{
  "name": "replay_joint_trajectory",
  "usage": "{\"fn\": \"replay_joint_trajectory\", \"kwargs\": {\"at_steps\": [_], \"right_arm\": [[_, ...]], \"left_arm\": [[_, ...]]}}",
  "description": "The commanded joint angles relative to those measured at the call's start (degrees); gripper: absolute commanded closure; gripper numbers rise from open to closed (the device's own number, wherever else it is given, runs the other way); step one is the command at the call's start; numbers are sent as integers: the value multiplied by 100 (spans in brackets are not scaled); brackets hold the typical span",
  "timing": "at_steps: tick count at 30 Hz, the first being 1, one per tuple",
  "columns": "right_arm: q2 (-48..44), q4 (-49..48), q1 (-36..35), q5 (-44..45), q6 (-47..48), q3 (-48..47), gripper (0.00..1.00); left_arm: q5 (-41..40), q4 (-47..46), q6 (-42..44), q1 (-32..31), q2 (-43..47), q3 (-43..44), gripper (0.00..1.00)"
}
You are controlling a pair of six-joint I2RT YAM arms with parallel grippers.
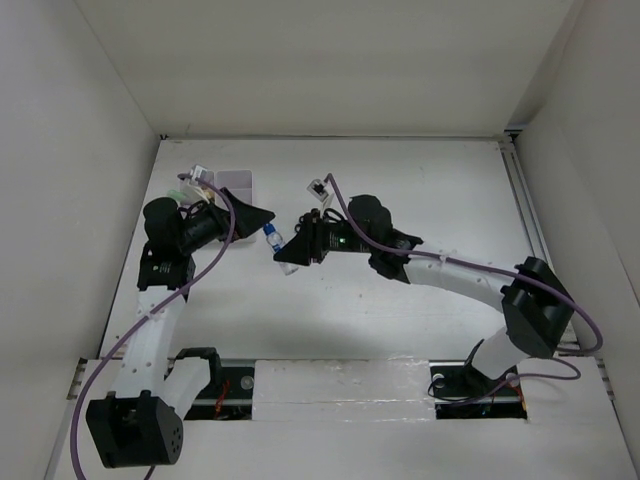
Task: Sort the stationery into containers
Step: Place the stationery in the storage box.
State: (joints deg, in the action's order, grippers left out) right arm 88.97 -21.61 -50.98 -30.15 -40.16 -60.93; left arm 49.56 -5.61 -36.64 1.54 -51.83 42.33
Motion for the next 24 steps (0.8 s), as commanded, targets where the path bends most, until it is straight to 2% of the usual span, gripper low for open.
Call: {"fn": "replay_joint_trajectory", "kwargs": {"at_steps": [1,6,8,10,11,12,18,19,20,21,22,24], "right_arm": [[155,-713,0,88,-140,-411,100],[436,-1642,0,-96,-728,-411,100],[489,-1811,0,-149,-861,-463,100],[542,-1969,0,-149,-975,-464,100],[543,-1970,0,-149,-976,-464,100],[543,-2066,0,-210,-1046,-464,100],[657,-2734,0,-693,-1424,-464,100],[718,-2909,-52,-694,-1476,-412,100],[718,-2998,-52,-772,-1564,-359,100],[788,-3068,-52,-773,-1565,-359,100],[789,-3147,-52,-773,-1626,-298,96],[850,-3331,-52,-773,-1705,-244,83]], "left_arm": [[203,-476,-115,-5,112,-84,5],[405,-556,-168,-5,165,-137,5],[405,-556,-168,-5,165,-137,7],[458,-617,-168,-5,165,-137,15],[510,-678,-168,-5,165,-137,27],[511,-679,-168,-5,165,-189,35],[511,-731,-168,-5,112,-190,77],[459,-784,-168,-5,112,-190,93],[397,-784,-168,-5,112,-190,100],[327,-784,-168,-5,173,-129,100],[274,-732,-168,-5,174,-128,100],[168,-731,-168,-5,392,-128,100]]}}
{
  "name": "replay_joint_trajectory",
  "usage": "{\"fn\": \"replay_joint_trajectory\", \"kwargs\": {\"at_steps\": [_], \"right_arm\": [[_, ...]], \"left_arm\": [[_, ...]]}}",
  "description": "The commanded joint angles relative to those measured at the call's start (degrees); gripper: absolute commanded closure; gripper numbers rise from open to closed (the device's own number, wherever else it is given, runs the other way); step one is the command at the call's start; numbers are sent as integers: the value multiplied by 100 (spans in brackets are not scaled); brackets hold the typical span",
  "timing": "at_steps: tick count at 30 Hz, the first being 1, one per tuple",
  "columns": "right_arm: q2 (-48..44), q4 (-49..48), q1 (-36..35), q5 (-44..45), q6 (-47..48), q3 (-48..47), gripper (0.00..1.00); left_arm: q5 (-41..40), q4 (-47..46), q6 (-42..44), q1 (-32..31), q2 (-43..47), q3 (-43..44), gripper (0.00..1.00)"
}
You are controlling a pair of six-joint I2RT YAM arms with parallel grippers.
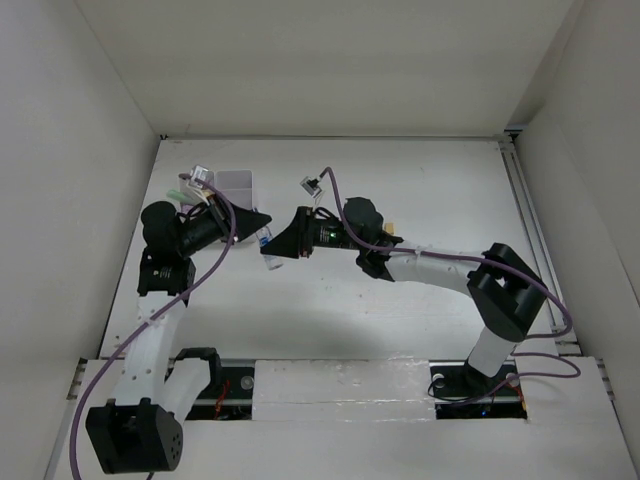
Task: Sort the stationery into containers
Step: Place the stationery in the storage box.
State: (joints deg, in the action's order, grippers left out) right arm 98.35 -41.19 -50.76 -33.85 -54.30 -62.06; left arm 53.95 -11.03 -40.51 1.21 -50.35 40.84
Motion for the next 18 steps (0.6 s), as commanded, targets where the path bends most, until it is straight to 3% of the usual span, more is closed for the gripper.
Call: {"fn": "replay_joint_trajectory", "kwargs": {"at_steps": [1,2,4,5,14,18], "right_arm": [[-87,-1444,-74,-404,-352,-131,75],[-27,-1497,-74,-464,-353,-131,46],[-26,-1550,-74,-465,-414,-131,23],[-26,-1550,-74,-465,-414,-131,0],[-526,-769,303,-211,262,545,0],[-1333,-5,602,166,762,1133,0]], "left_arm": [[-332,-189,219,28,297,21,100],[-394,-189,219,28,358,21,100],[-648,-41,281,28,481,82,100],[-745,108,376,28,482,152,100],[-2598,909,799,28,18,1074,100],[-3592,1068,1001,28,-640,2170,100]]}}
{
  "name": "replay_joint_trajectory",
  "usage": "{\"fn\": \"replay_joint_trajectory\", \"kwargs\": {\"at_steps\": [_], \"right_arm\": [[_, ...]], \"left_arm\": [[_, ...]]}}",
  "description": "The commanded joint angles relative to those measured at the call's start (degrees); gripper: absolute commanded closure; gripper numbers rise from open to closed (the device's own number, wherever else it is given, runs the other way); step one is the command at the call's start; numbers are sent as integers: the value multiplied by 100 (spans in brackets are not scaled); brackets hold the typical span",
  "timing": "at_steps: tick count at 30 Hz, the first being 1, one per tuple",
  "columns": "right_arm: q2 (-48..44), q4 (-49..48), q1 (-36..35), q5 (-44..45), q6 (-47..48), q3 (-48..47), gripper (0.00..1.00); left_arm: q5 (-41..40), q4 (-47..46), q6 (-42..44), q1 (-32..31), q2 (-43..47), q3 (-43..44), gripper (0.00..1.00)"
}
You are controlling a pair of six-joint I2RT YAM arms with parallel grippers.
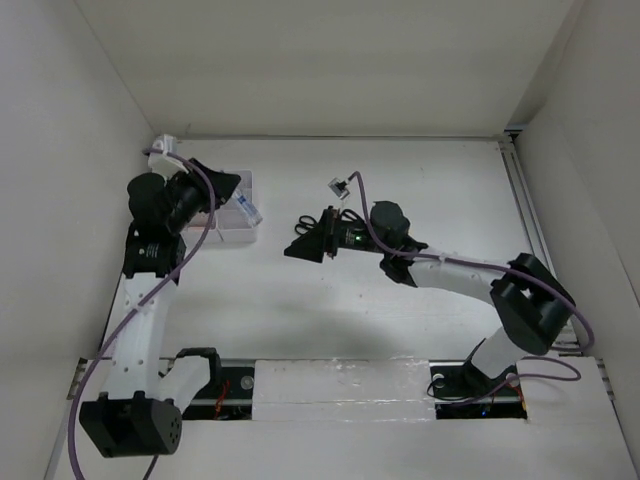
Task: Sort the stationery into containers
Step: Place the stationery in the storage box.
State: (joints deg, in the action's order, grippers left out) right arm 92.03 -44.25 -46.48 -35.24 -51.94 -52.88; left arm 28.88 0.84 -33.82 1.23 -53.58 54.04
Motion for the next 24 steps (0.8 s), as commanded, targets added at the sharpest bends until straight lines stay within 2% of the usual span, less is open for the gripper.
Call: {"fn": "replay_joint_trajectory", "kwargs": {"at_steps": [1,4,8,13,16,24], "right_arm": [[-704,451,174,308,640,287,0],[-1265,1109,174,597,1062,427,0],[-1959,1972,113,976,1573,620,0],[-2830,2235,262,730,1512,972,0],[-3252,2534,315,782,1652,1034,0],[-3753,2650,429,712,1652,1491,0]], "left_arm": [[-1295,-119,411,26,-476,1036,100],[-1903,-451,639,26,-1074,1485,100],[-2553,-1171,955,26,-1654,1556,100],[-2739,-1587,1413,26,-2532,1759,100],[-2792,-2095,1545,26,-2674,1742,100],[-3266,-2563,1607,-27,-3122,1566,100]]}}
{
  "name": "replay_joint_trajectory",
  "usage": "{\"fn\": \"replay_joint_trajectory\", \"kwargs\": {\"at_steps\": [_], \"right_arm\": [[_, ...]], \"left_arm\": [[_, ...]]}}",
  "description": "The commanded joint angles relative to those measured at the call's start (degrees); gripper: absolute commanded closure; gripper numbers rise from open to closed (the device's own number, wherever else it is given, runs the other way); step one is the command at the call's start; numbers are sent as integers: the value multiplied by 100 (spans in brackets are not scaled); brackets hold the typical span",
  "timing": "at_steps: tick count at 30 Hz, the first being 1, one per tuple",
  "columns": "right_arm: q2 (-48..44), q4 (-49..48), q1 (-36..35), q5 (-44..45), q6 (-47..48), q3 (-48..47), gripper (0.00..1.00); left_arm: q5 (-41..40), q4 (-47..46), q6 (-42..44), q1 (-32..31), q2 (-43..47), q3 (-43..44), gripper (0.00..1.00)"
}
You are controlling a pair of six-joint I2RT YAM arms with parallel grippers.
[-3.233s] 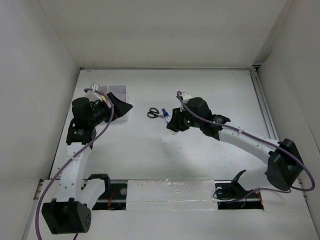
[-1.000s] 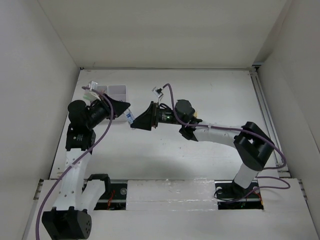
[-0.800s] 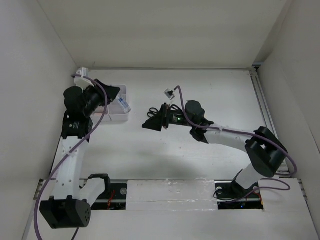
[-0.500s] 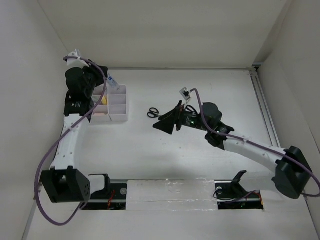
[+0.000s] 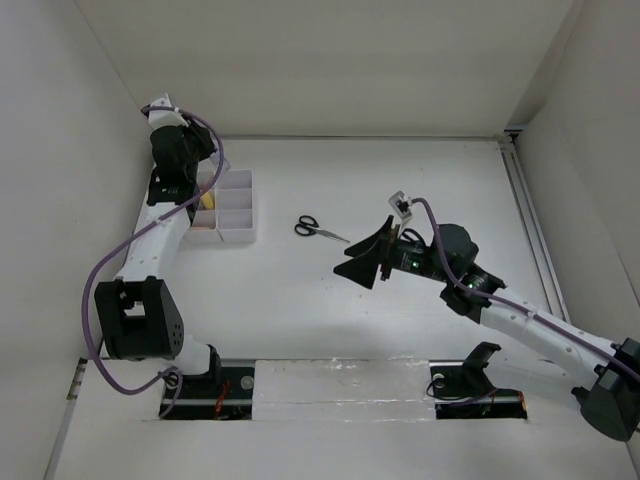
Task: Sort the stationery into containers
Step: Place the stationery in the storage box.
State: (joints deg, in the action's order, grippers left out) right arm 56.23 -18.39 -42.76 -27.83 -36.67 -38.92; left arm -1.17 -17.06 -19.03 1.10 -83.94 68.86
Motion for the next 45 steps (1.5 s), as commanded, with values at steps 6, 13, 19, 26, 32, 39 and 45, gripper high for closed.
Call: {"fn": "replay_joint_trajectory", "kwargs": {"at_steps": [6,13,19,26,32,39,45], "right_arm": [[-305,64,172,-81,177,306,0],[-244,64,225,-249,300,306,0],[-244,64,225,-530,415,306,0],[-367,64,225,-583,467,358,0],[-472,64,277,-635,467,411,0],[-578,64,277,-688,467,411,0],[-631,64,277,-688,519,411,0]], "left_arm": [[-208,-834,75,-14,-377,84,100],[-156,-940,4,-14,-606,84,100],[-94,-940,4,-14,-782,84,100],[-32,-940,4,-14,-1028,84,100],[-32,-940,4,-14,-1203,198,100],[-164,-887,4,-66,-1370,198,100],[-314,-887,57,-189,-1370,84,100]]}}
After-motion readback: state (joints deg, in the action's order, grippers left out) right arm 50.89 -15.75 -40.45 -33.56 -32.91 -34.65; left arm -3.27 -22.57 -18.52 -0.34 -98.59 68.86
